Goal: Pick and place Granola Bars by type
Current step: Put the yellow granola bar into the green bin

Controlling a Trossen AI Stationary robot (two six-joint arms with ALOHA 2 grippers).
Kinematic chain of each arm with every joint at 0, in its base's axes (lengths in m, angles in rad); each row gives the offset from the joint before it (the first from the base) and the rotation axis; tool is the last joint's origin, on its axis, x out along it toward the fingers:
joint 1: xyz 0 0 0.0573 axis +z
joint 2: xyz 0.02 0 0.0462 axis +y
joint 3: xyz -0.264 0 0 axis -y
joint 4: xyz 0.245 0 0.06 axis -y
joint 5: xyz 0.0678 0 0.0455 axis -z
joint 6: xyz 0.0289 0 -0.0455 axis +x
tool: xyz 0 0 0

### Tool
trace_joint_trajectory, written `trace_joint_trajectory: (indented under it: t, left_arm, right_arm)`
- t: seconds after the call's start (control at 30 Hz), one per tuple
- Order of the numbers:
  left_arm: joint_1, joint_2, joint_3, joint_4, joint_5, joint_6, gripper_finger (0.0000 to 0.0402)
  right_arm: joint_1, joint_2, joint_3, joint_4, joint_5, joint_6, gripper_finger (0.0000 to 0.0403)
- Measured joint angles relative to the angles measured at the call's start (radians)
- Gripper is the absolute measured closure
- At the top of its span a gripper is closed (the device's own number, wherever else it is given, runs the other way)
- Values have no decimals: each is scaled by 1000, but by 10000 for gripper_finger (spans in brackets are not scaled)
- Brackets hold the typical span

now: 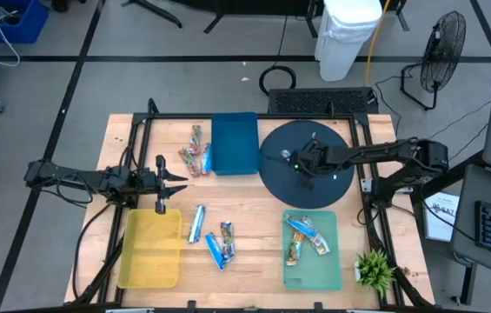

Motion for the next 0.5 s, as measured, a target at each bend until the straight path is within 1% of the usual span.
trace_joint_trajectory:
  t: [0.13, 0.3, 0.5]
  left_arm:
    - [0, 0, 0, 0, 0, 0, 300]
    - [0, 0, 0, 0, 0, 0, 300]
    - [0, 0, 0, 0, 0, 0, 300]
  right_arm:
    - [-19, 0, -45, 3, -91, 13, 403]
    - [-28, 0, -93, 8, -168, 38, 403]
    - [-30, -1, -117, 42, -167, 97, 399]
